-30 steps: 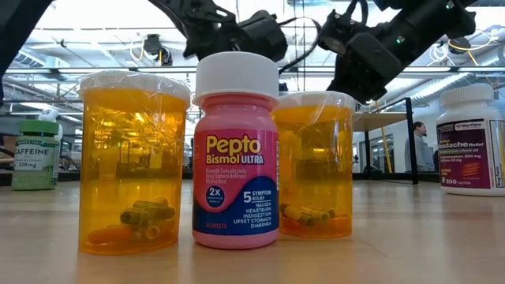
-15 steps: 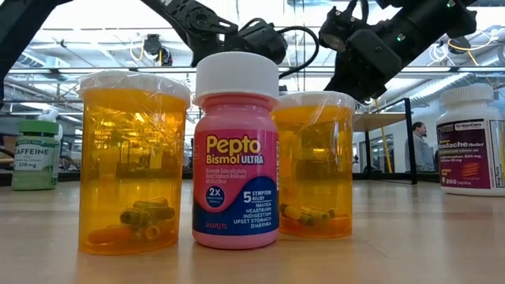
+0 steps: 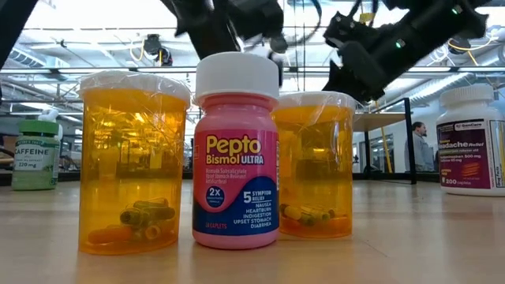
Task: Pick and place medicine bottles onto shelf by color
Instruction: Put the white bottle on the shelf
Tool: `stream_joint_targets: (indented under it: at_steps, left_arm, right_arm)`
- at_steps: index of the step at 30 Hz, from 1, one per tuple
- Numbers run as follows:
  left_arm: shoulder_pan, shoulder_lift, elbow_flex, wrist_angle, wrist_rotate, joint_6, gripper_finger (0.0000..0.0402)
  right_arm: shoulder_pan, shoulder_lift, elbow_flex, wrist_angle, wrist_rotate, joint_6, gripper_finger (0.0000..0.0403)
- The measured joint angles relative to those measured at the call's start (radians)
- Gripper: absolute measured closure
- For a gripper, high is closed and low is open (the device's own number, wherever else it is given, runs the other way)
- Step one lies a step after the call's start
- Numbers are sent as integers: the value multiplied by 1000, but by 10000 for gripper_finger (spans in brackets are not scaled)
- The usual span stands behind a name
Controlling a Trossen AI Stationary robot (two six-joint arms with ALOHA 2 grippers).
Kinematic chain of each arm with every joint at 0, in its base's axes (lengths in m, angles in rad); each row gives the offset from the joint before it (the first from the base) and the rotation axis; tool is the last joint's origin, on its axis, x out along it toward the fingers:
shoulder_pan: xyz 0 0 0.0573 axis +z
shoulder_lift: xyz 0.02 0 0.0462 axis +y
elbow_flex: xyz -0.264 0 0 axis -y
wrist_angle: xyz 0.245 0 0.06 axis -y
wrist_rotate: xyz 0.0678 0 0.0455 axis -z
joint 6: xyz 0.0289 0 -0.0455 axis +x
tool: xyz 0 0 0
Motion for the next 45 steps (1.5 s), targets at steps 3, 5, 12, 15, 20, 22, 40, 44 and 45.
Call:
stream_joint_targets:
  at_steps: [3, 5, 12, 15, 20, 22, 40, 44, 45]
  left_arm:
    - [-30, -65, 0, -92, -32, -143, 101]
    - [-45, -113, -1, -164, -35, -248, 101]
    - [-81, -378, -250, -172, -150, -569, 140]
    - [-69, -501, -440, -35, -171, -619, 166]
    - [48, -611, -695, 350, -144, -515, 196]
    - [132, -624, -759, 491, -81, -444, 201]
    - [665, -462, -842, 1039, 600, -138, 57]
    - [682, -342, -832, 1188, 656, -79, 63]
    - [685, -314, -820, 1199, 680, -72, 66]
  right_arm:
    - [25, 0, -50, 114, 88, 9, 46]
    - [32, 9, -85, 210, 112, 9, 46]
    - [30, 114, -117, 425, 116, -40, 46]
    - [30, 162, -117, 532, 125, -92, 46]
    - [29, 198, -117, 679, 142, -195, 46]
    - [29, 197, -117, 714, 142, -214, 46]
    - [16, 150, -117, 705, 139, -291, 46]
    - [13, 150, -117, 705, 138, -294, 46]
    - [11, 150, -117, 705, 138, -294, 46]
